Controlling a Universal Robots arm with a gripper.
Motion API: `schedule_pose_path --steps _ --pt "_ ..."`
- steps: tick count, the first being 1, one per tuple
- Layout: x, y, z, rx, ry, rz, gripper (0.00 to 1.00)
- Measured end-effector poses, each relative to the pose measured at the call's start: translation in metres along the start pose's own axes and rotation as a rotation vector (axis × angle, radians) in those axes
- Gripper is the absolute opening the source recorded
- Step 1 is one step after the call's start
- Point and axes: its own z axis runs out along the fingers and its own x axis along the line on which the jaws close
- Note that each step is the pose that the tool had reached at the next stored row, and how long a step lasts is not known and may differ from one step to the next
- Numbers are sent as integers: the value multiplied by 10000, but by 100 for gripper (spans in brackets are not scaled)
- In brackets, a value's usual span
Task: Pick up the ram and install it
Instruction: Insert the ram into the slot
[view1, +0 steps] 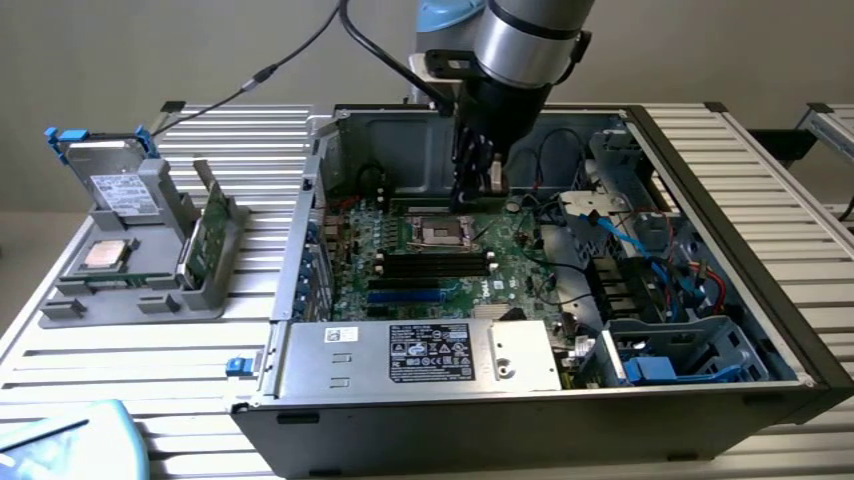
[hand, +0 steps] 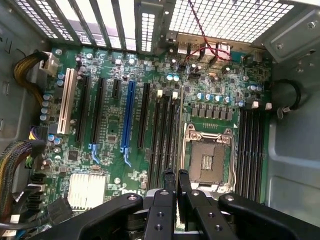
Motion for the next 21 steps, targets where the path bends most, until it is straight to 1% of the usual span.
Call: schedule_pose_path --steps 3,8,17,19,21 --pt "-5 19 59 10 -9 108 14" --pt "4 1 144 30 -15 211 14" --pt "27 -24 302 31 -11 214 14" --pt "36 -27 323 30 18 218 14" --pt "42 -30 342 25 67 225 14"
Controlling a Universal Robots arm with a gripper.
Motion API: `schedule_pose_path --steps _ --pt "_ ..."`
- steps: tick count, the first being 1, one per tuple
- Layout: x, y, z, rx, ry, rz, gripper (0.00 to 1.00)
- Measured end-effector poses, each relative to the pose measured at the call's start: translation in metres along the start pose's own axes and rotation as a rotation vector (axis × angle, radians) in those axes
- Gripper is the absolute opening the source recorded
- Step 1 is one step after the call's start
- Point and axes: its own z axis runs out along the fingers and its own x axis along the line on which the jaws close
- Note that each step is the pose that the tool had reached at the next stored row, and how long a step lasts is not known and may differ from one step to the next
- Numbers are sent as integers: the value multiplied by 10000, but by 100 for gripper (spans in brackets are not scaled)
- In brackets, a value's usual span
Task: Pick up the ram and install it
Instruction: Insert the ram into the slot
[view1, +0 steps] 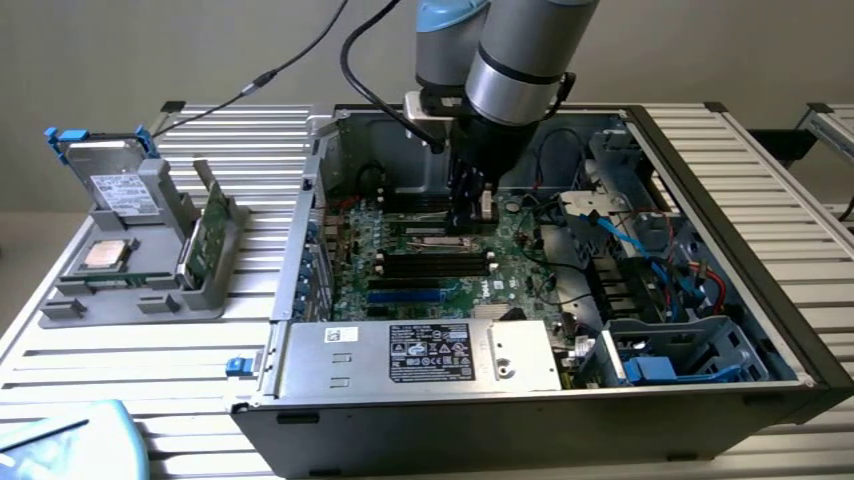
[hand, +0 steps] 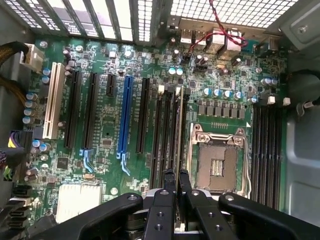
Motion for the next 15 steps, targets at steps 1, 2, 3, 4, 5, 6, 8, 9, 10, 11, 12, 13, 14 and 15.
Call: schedule_pose_path --steps 1,2,3,4,5,6,8,9,10,11,12,13,14,15 --pt "1 -2 10 -2 25 3 14" --pt "3 -4 20 -4 50 6 14" --pt "4 -5 31 -6 76 10 14" --pt "5 -7 42 -8 100 14 14" --pt "6 -9 53 -9 120 16 14" --pt "7 -11 67 -11 140 19 14" --pt "10 -15 94 -13 177 22 14" --pt "11 -16 108 -15 197 24 14" --pt "12 -16 120 -17 222 25 14" --pt "13 -16 131 -20 249 20 14" --pt "13 -16 141 -23 281 11 14" --pt "14 -13 150 -28 322 -1 14" --pt "14 -9 158 -33 367 -15 14" --pt "15 -4 166 -38 410 -31 14"
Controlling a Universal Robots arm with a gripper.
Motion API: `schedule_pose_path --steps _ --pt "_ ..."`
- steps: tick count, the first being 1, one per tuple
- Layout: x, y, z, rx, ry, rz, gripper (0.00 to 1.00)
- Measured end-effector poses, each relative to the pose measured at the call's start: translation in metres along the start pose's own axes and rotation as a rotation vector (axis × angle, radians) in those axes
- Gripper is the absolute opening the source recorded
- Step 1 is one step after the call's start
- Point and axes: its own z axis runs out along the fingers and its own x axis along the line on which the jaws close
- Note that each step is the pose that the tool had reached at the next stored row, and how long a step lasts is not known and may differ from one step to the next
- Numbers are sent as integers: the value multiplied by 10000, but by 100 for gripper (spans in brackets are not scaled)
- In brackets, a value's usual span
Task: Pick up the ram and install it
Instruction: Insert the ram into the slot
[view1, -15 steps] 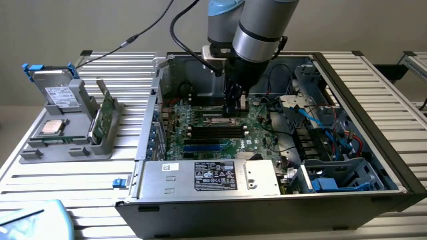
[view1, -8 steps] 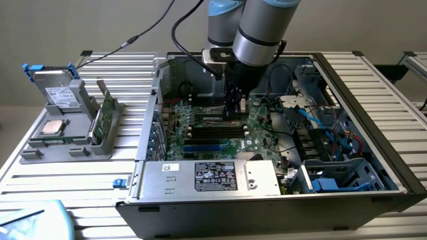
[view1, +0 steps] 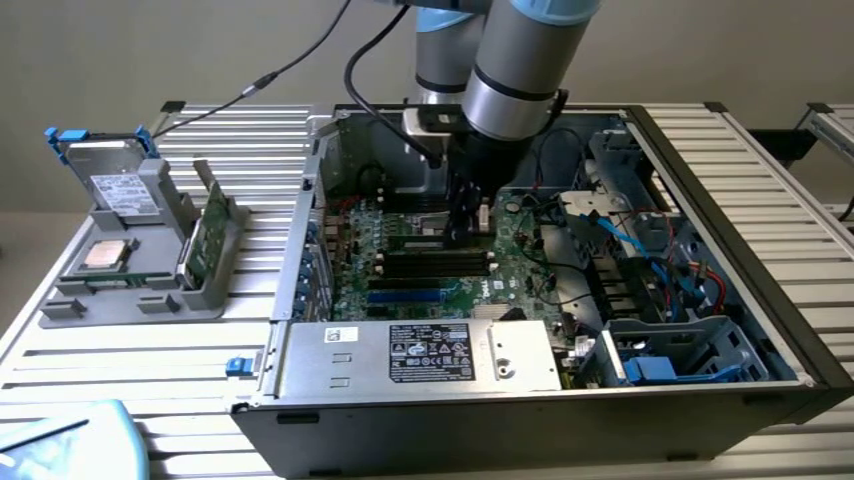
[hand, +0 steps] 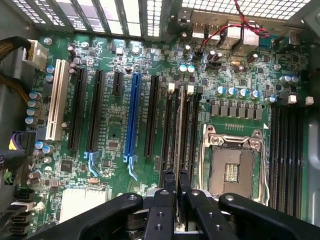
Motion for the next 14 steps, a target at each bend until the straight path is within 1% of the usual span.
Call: schedule_pose_path --steps 2,5,6,11,12,14 --pt "0 13 17 -9 84 -30 14" --pt "-3 35 47 -18 180 -58 14" --pt "-4 39 56 -23 222 -63 14" --pt "-7 36 97 -47 481 -92 14" --pt "-15 35 101 -51 507 -88 14" --pt "-16 34 102 -50 507 -90 14"
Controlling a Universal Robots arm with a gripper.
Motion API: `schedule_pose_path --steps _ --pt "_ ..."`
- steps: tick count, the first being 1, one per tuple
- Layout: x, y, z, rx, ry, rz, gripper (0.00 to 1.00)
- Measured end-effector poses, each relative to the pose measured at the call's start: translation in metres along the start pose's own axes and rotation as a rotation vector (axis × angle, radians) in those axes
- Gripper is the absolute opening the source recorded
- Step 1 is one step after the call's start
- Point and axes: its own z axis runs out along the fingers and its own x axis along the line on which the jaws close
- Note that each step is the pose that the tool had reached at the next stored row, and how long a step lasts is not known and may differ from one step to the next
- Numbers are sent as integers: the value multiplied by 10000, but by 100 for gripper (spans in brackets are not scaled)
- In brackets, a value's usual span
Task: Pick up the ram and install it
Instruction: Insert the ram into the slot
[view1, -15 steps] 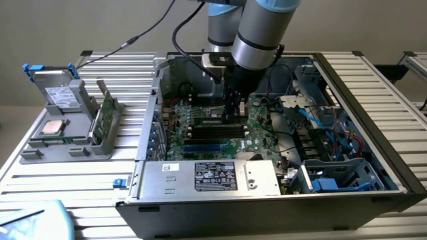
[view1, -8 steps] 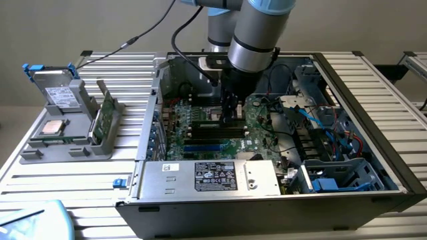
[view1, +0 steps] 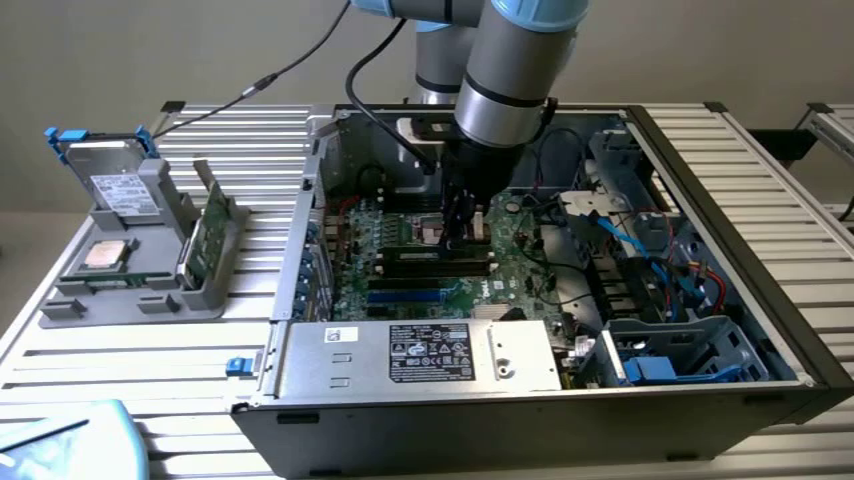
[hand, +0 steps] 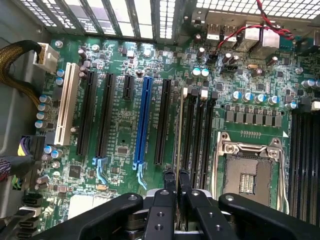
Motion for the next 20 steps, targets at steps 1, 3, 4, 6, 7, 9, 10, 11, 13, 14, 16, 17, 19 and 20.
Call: schedule_pose_path --steps 1,3,4,6,7,9,10,11,13,14,16,17,19,20 --pt "0 0 0 0 0 0 14" --pt "-3 -1 4 3 -2 2 14" --pt "-12 -2 8 6 -4 11 14" --pt "-28 -6 17 9 0 29 14" --pt "-33 -7 22 10 5 41 14" --pt "-40 -10 35 14 30 76 14" --pt "-41 -11 41 20 53 105 14" --pt "-43 -12 46 29 80 132 14" --pt "-45 -14 54 38 141 173 14" --pt "-45 -14 55 35 154 180 14" --pt "-46 -16 66 41 164 191 14" --pt "-46 -17 73 49 179 200 14" --pt "-47 -19 83 60 199 210 14" --pt "-48 -19 83 59 205 215 14"
